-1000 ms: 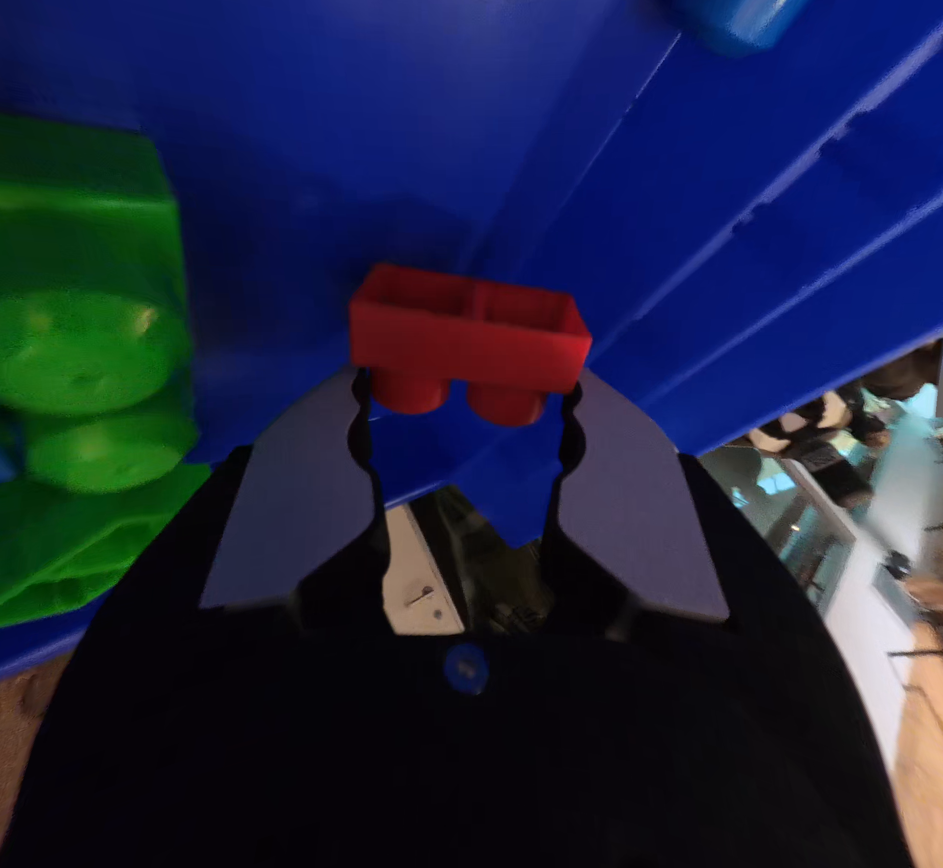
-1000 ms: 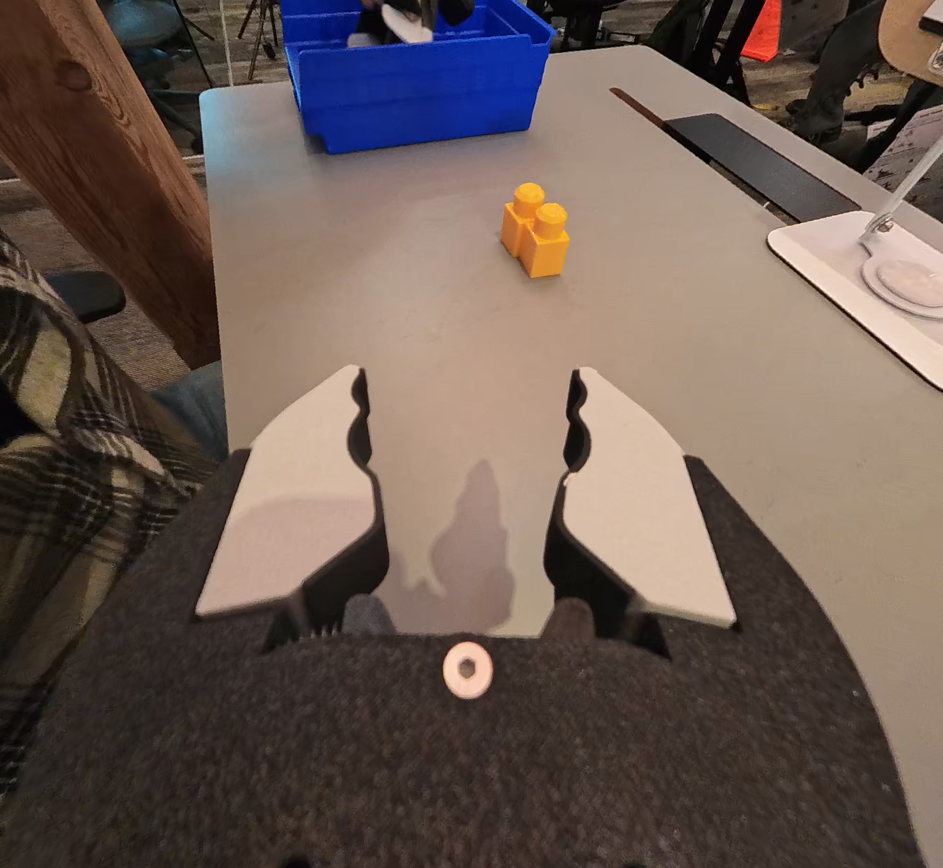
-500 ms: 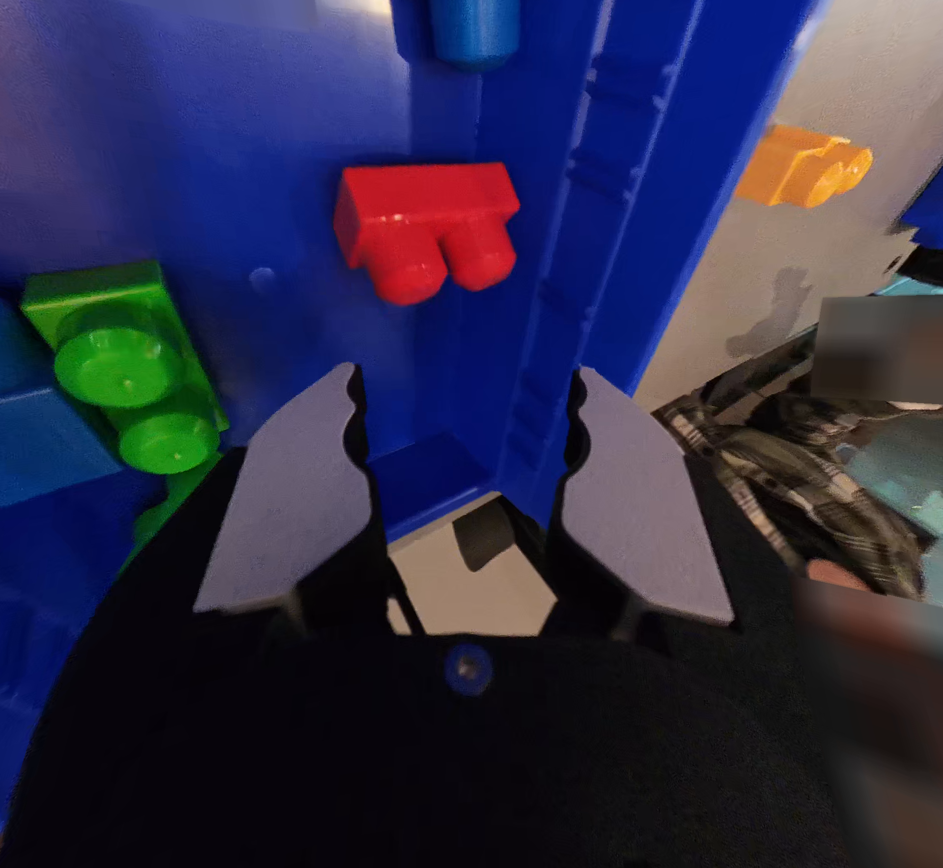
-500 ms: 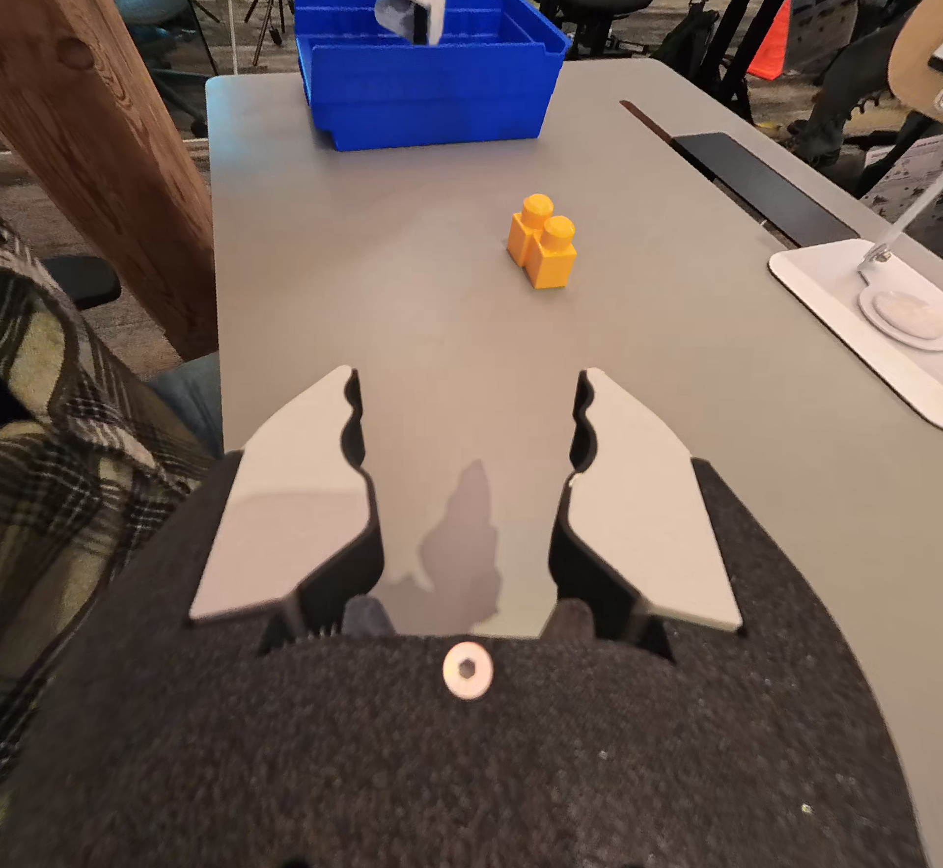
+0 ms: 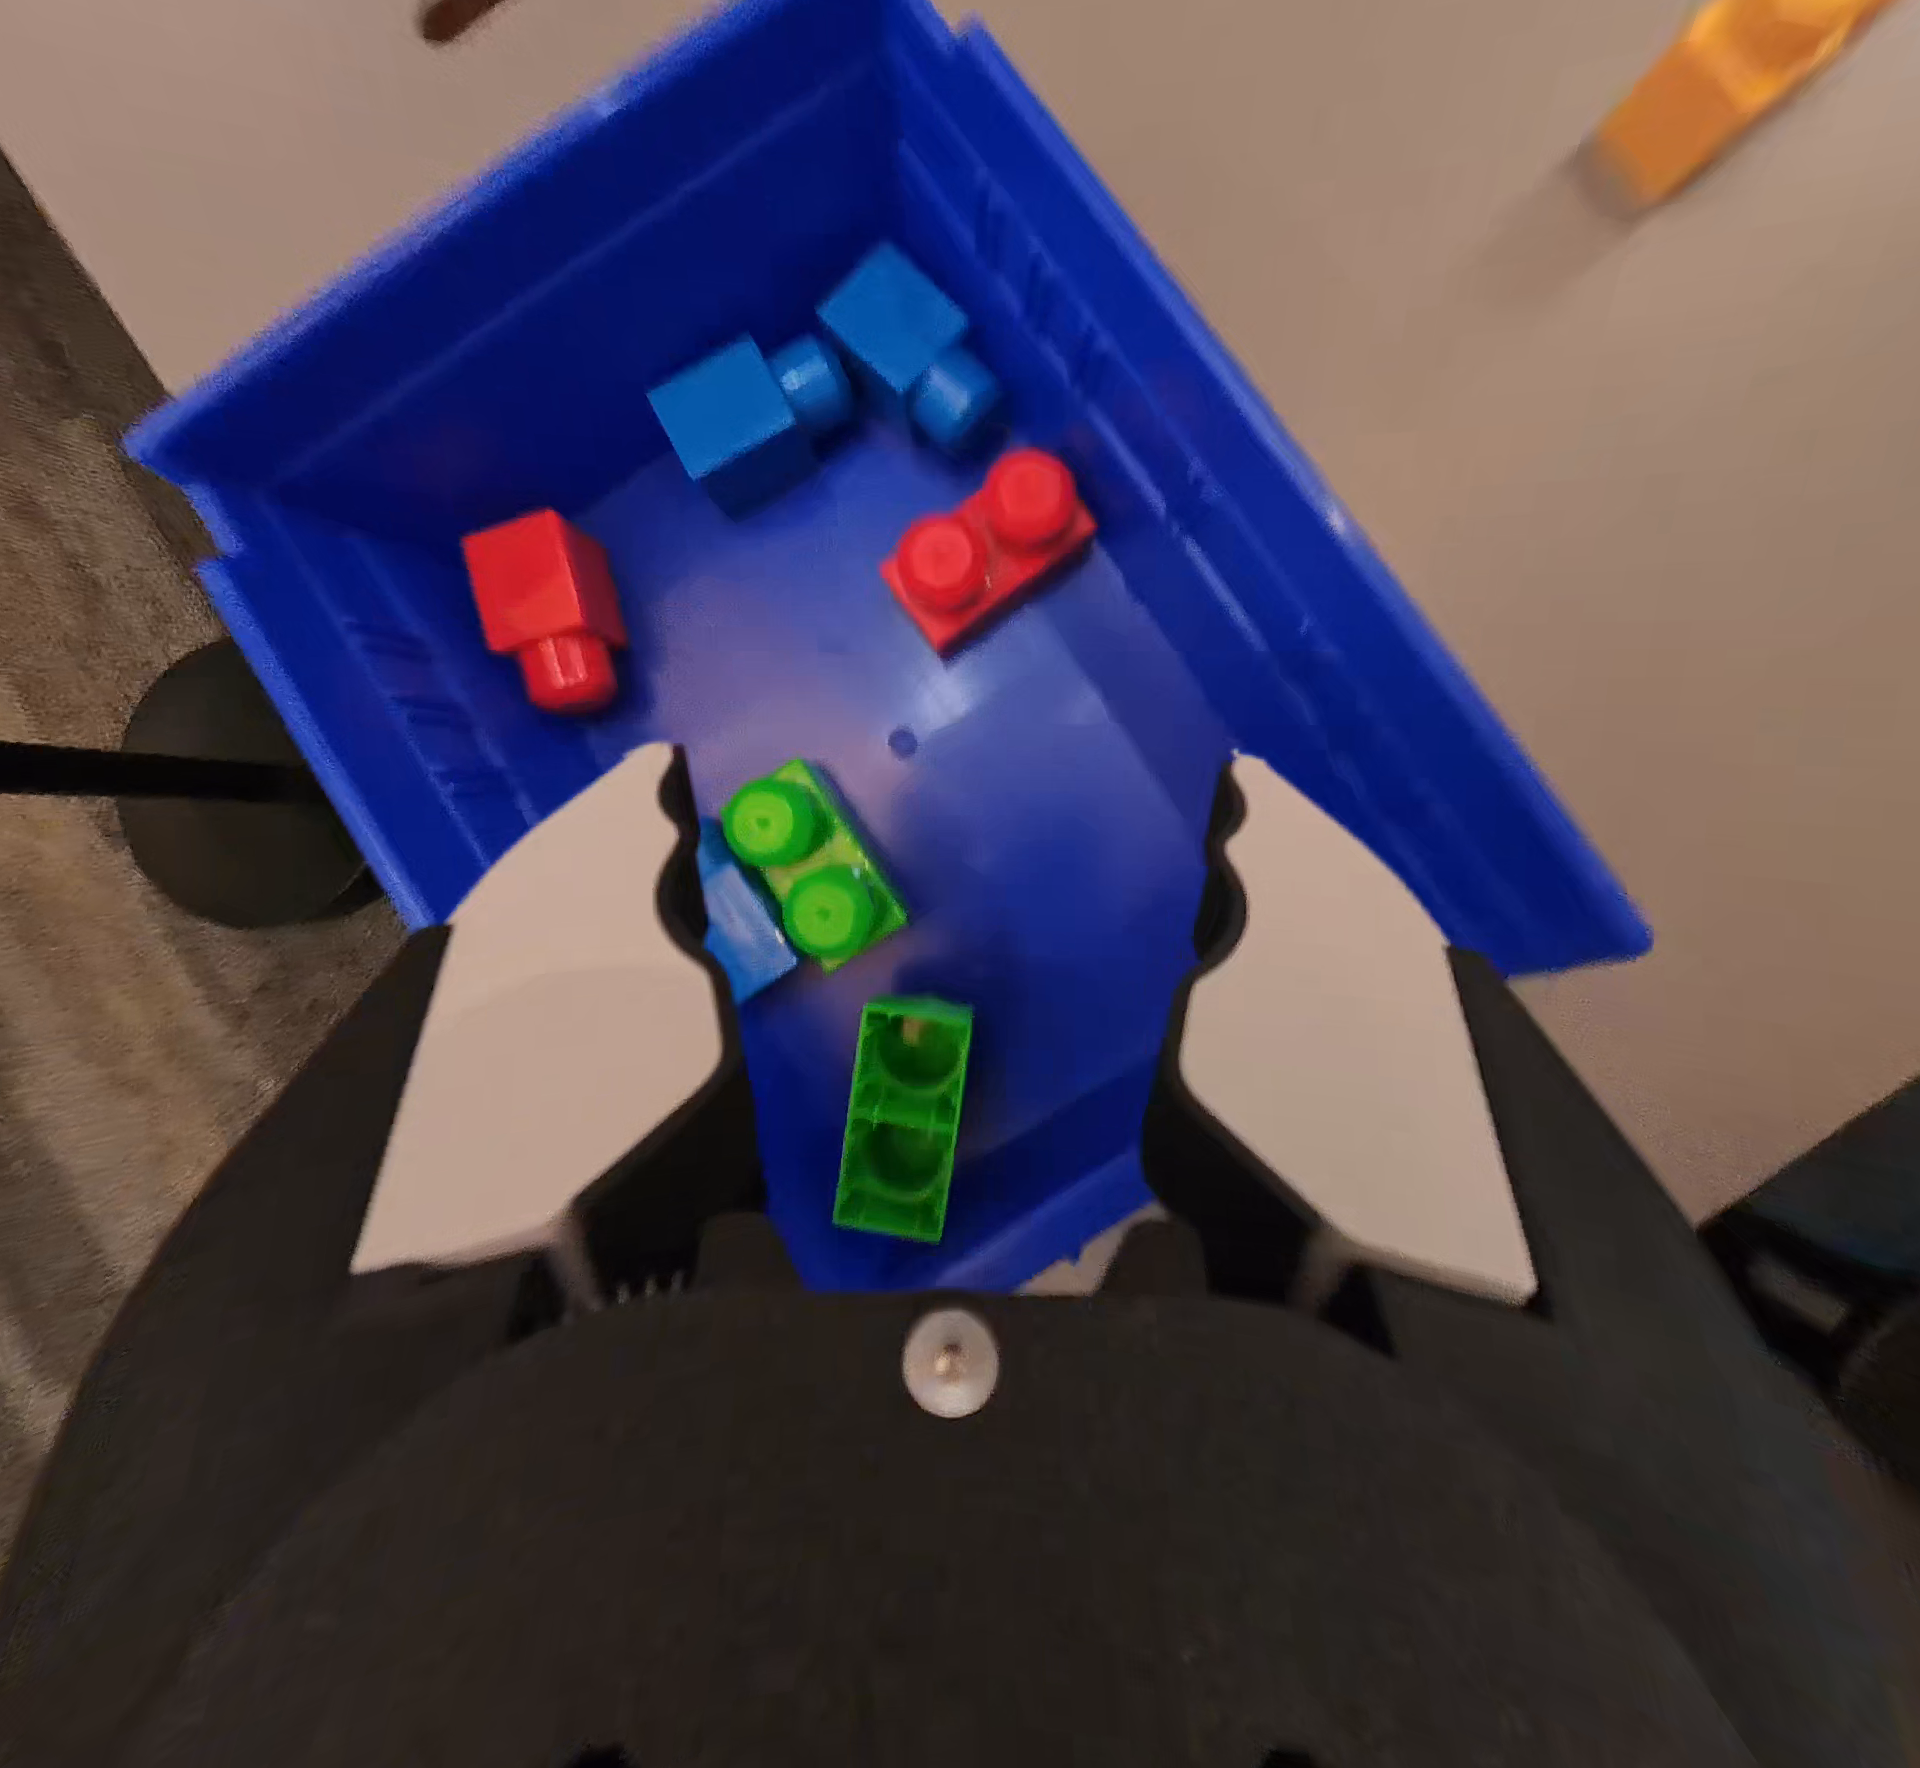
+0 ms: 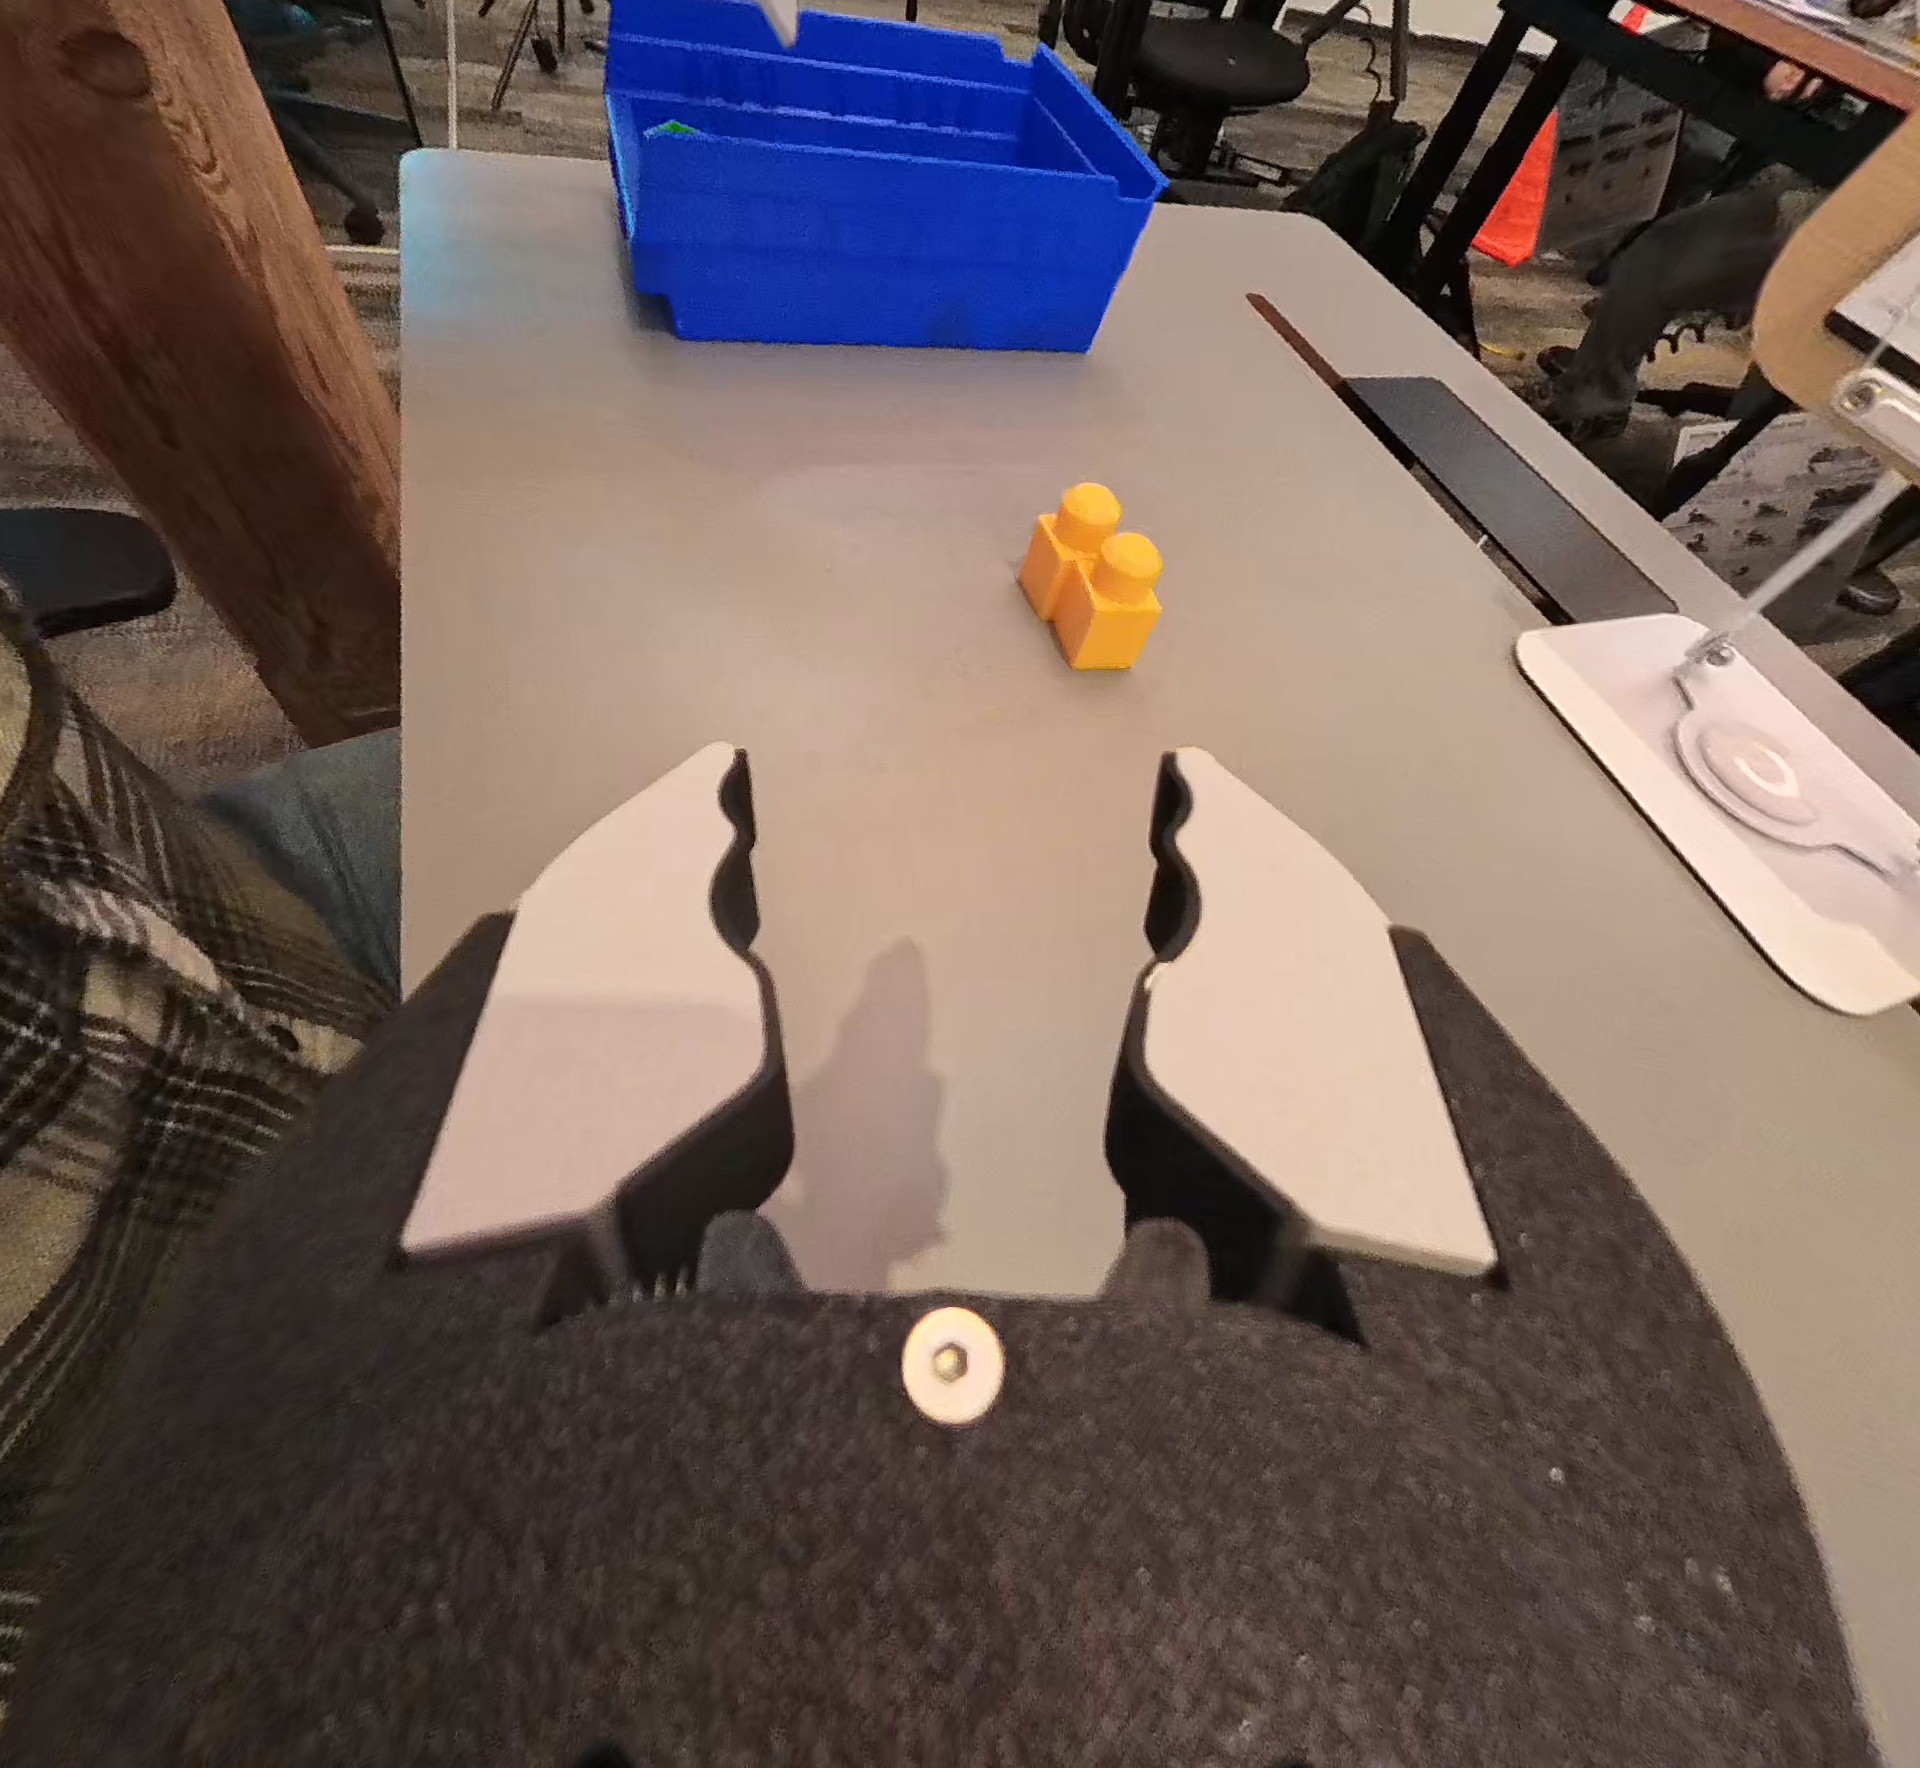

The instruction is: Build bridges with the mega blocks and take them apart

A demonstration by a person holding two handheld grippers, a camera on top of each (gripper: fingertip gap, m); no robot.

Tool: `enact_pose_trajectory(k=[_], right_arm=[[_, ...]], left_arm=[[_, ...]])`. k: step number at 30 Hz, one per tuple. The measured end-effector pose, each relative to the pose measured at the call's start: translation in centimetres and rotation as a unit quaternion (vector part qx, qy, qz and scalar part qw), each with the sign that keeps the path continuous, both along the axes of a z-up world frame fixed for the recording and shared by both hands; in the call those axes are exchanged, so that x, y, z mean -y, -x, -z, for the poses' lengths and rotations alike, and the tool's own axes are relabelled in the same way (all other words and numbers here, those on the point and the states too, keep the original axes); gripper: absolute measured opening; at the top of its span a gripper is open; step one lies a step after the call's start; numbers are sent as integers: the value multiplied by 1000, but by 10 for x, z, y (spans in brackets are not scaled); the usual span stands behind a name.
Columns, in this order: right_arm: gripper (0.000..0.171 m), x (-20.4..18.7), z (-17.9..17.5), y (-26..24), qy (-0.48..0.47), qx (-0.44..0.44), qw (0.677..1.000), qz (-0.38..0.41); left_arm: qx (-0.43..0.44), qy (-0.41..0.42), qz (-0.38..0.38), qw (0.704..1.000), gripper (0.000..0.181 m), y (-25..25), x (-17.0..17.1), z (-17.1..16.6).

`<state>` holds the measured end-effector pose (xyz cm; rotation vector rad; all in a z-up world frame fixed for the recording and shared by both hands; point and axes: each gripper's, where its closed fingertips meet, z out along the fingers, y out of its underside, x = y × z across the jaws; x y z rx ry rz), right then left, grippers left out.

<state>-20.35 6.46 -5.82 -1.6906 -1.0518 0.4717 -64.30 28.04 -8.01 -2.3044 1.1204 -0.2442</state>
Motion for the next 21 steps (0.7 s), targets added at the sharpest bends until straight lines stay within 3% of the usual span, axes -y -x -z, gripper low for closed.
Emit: enact_pose_trajectory(k=[4,9,12,14,18,21], right_arm=[[73,1,-1,8,-4,10,1000,-6],[71,-2,-1,9,-6,2,1000,-1],[71,-2,1,10,-6,2,1000,-2],[71,-1,2,8,-5,1,1000,-1],[71,-2,5,-2,-3,-11,1000,3],[71,-2,6,-9,-1,-19,1000,5]], left_arm=[[-81,28,-10,996,91,27,15,24],[-61,48,-39,996,60,31,17,31],[-29,114,-93,989,48,26,14,39],[-11,158,-134,978,28,26,12,46],[27,226,-190,955,17,21,5,58],[-6,246,-228,942,16,32,-1,74]])
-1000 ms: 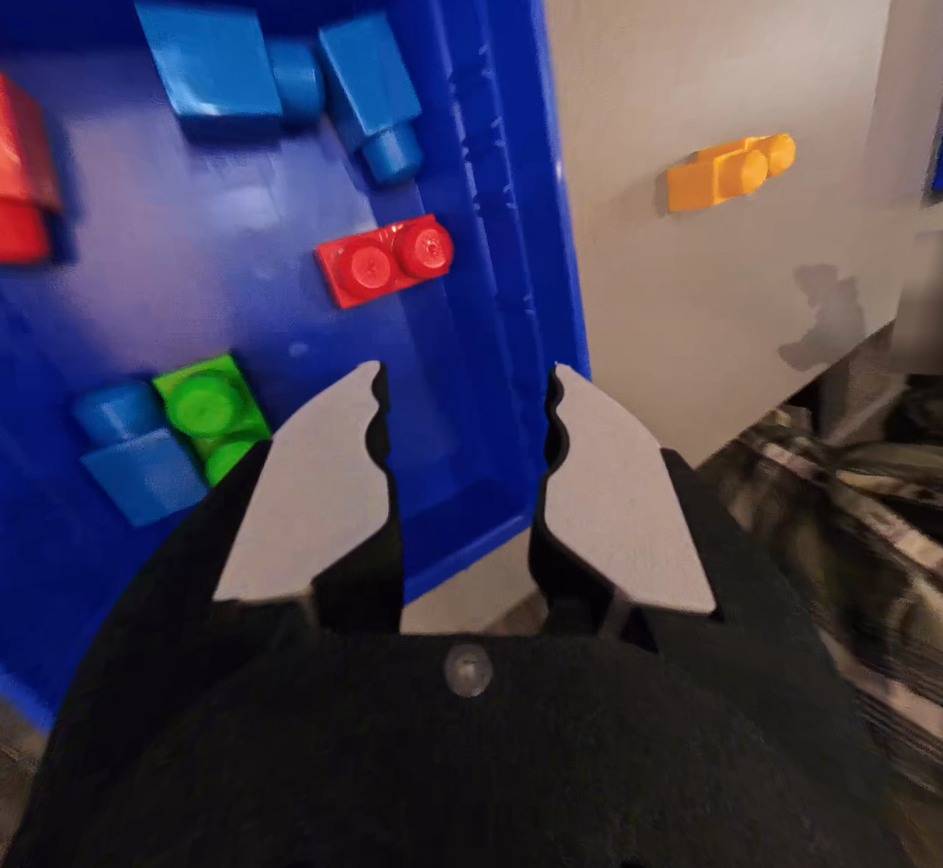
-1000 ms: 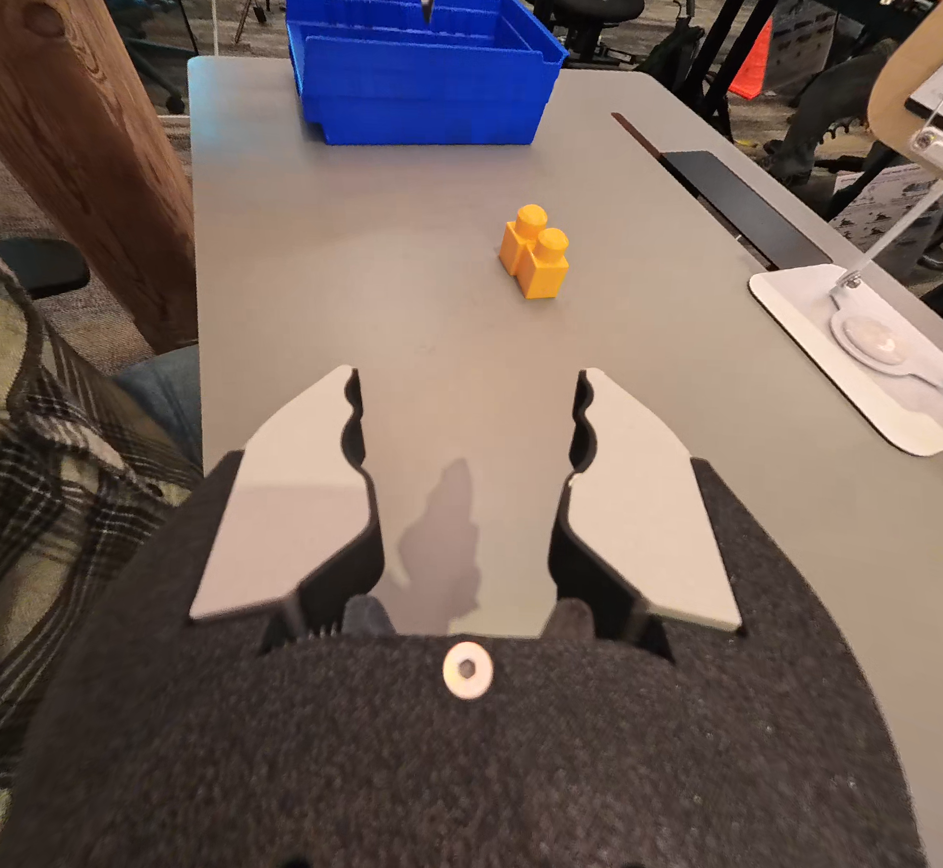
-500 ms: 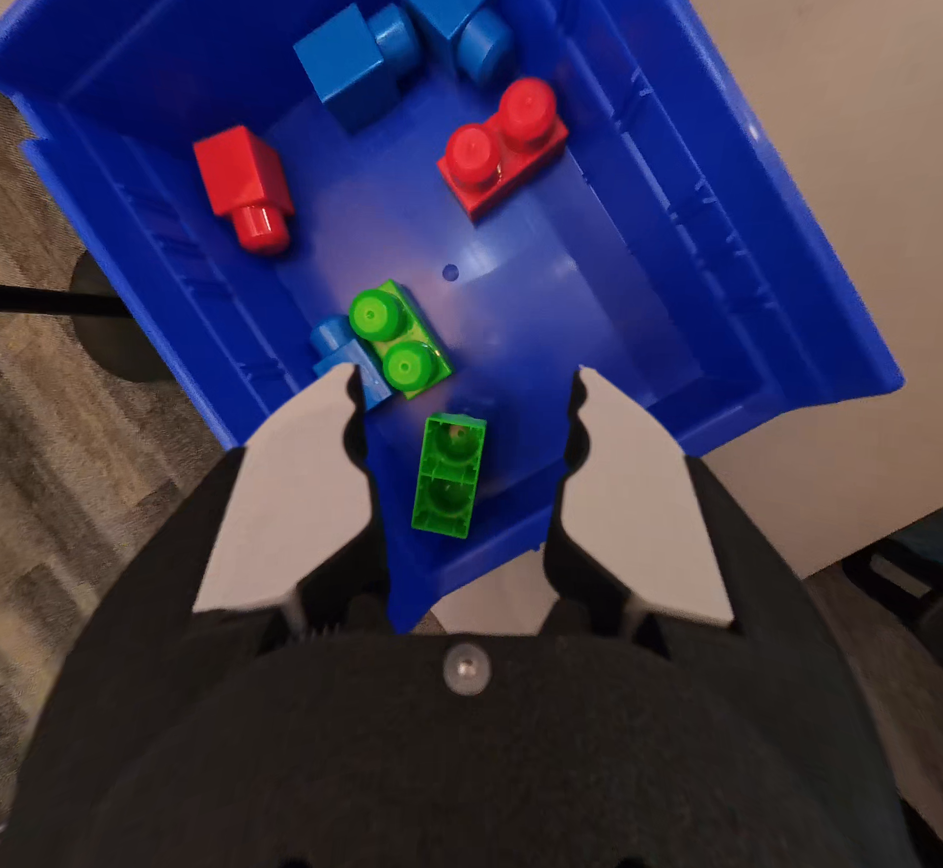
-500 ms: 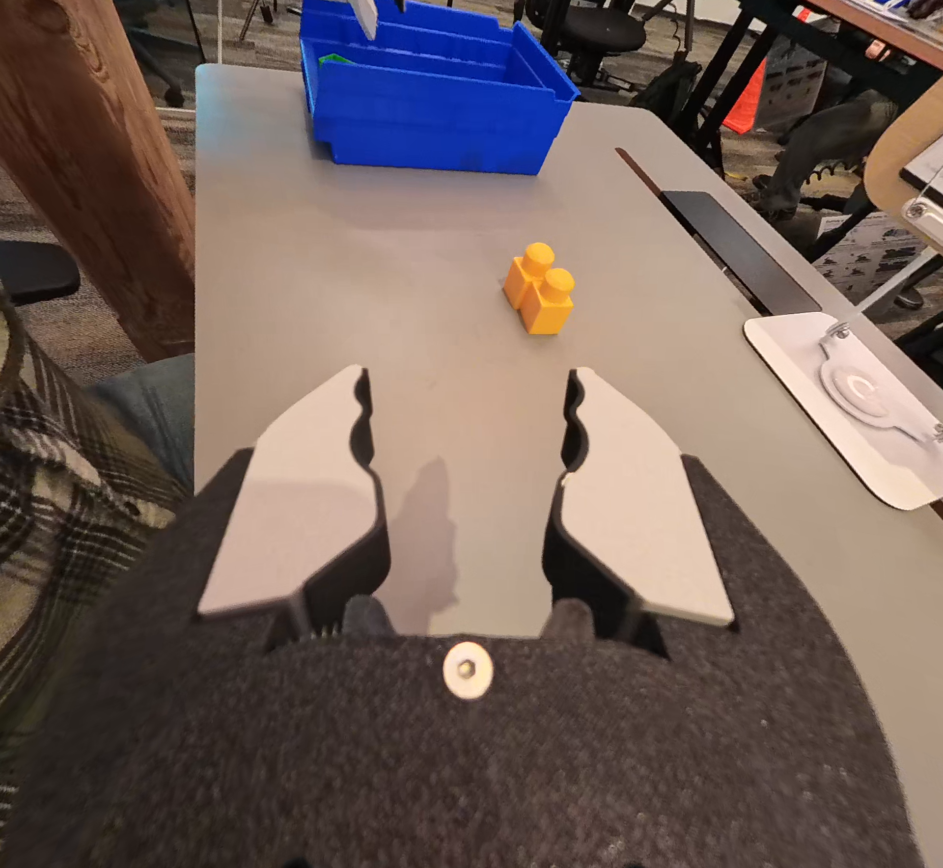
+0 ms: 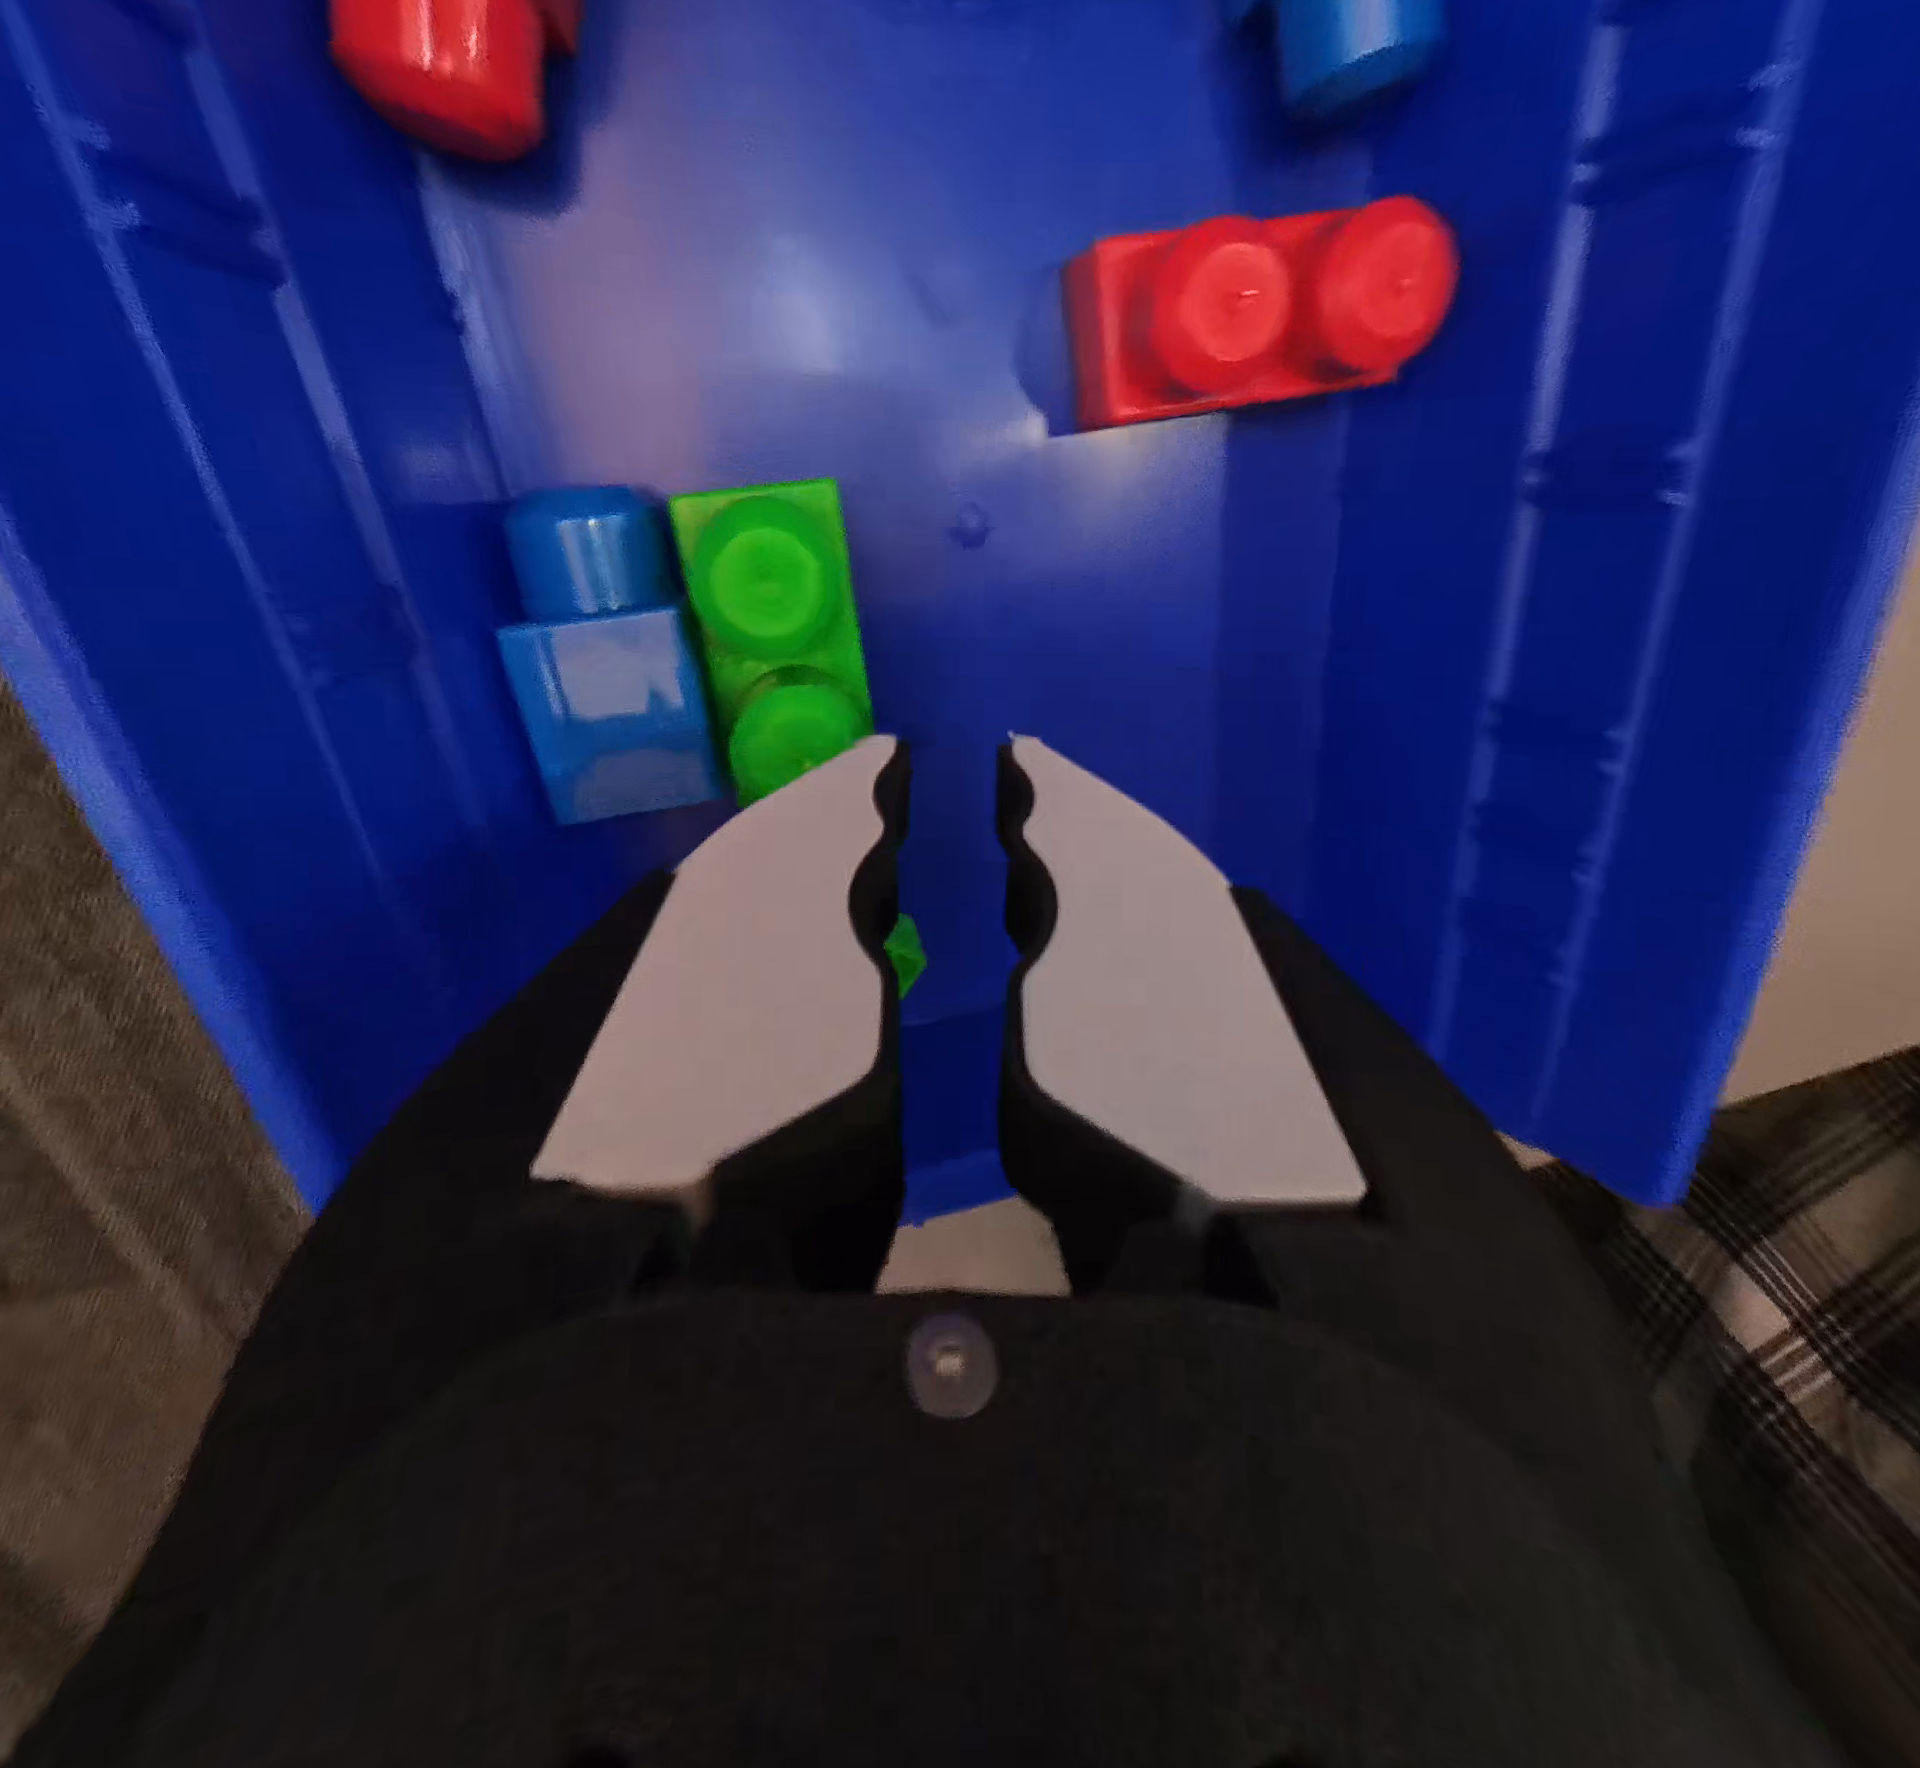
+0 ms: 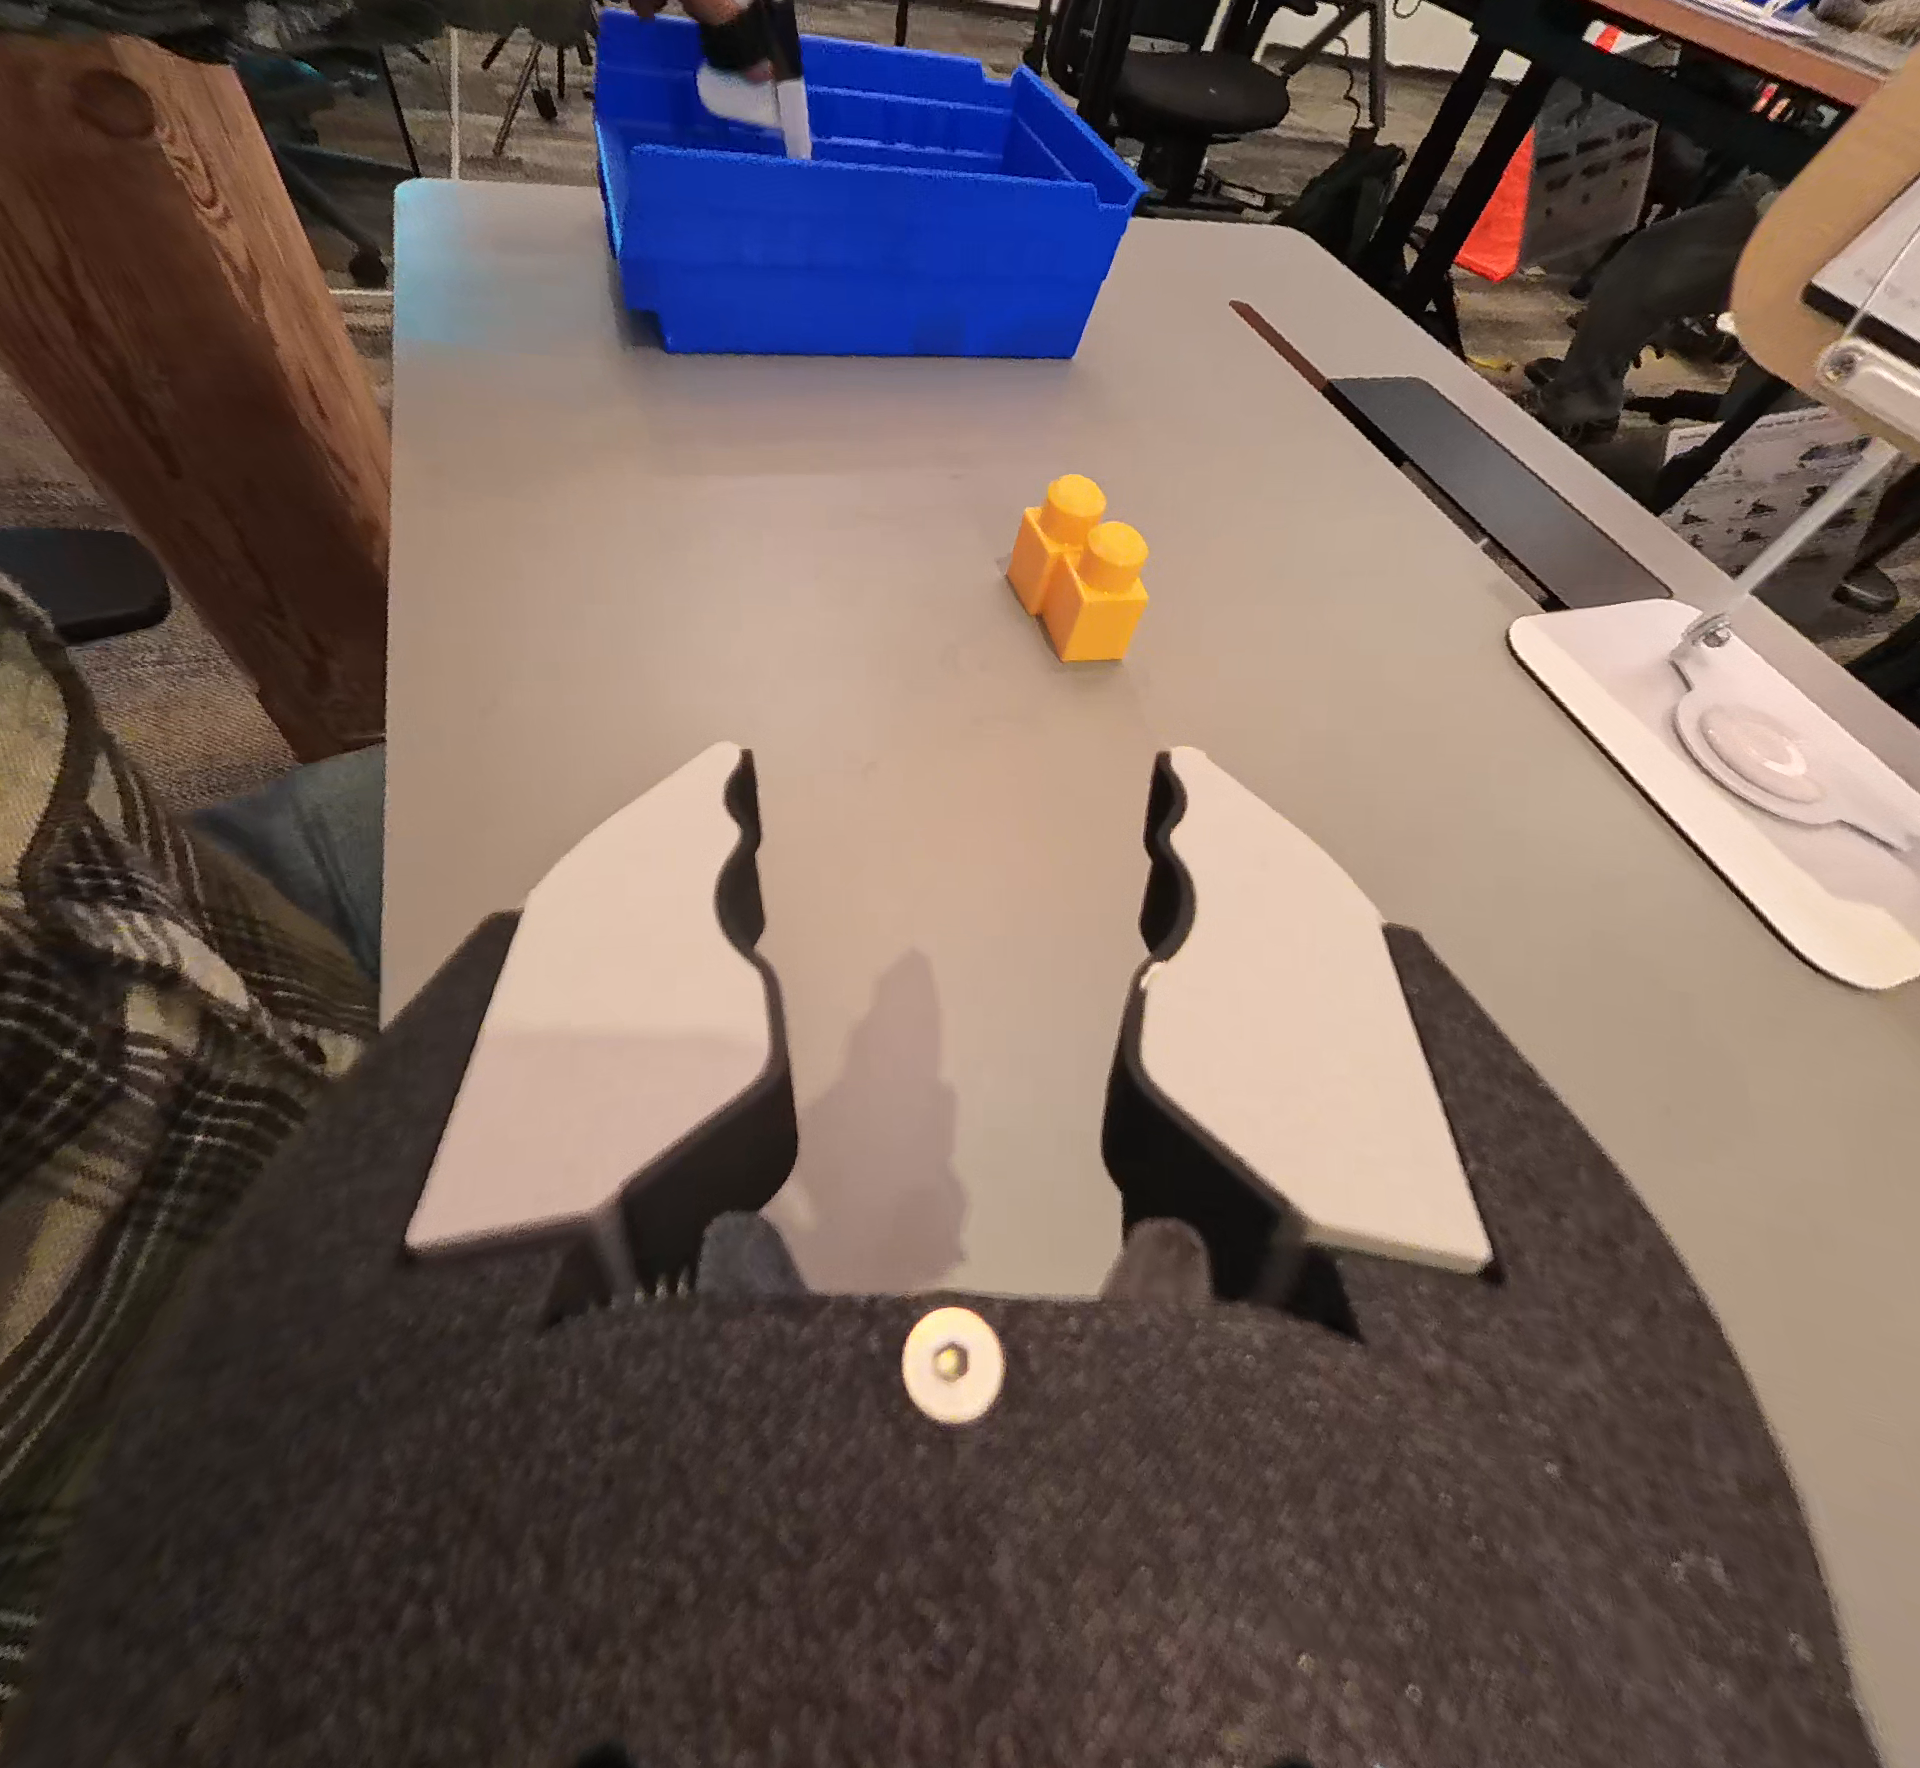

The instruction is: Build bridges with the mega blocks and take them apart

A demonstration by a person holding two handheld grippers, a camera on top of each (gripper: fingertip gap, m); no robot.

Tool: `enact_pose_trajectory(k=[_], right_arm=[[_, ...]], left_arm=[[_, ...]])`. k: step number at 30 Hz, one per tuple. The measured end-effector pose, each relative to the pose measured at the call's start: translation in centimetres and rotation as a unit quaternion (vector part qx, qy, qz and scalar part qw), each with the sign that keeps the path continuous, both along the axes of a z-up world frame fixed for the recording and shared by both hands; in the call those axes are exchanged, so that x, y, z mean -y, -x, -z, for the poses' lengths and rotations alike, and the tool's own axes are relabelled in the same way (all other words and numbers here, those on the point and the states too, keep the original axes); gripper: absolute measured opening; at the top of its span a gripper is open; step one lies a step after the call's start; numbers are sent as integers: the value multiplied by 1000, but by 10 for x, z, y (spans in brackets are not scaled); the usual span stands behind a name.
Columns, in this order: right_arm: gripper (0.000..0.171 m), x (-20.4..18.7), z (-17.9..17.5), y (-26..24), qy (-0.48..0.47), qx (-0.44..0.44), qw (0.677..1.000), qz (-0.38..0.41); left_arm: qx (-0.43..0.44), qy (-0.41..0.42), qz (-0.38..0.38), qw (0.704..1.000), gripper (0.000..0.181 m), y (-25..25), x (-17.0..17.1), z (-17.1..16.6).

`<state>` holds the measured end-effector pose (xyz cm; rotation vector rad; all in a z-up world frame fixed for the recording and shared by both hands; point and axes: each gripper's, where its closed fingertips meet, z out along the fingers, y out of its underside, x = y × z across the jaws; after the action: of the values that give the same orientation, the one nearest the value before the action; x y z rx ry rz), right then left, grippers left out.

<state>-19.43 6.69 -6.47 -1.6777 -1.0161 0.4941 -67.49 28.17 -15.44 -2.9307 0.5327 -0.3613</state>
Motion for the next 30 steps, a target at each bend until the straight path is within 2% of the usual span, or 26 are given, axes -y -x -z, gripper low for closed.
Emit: enact_pose_trajectory(k=[2,5,9,13,16,20,24,30], right_arm=[[71,0,0,-5,-2,-4,1000,2],[71,1,-2,-13,-3,-12,1000,3],[70,3,-3,-19,-7,-17,1000,4],[71,3,-2,-21,-6,-23,1000,5],[72,4,-1,-19,-7,-27,1000,3],[73,6,-1,-20,-8,-34,999,5],[72,9,-2,-23,-8,-37,999,6],[72,11,-4,-26,-10,-37,999,10]], left_arm=[[10,39,-12,999,16,-3,4,11],[70,92,-4,993,15,-26,16,18],[141,108,11,984,15,-53,23,2],[101,57,-23,993,19,-35,4,-17],[81,58,-53,994,26,-22,-4,-22],[47,72,-72,994,63,-8,-7,-16],[23,86,-76,993,74,-2,-6,-11],[13,84,-71,994,68,-2,-12,-2]])
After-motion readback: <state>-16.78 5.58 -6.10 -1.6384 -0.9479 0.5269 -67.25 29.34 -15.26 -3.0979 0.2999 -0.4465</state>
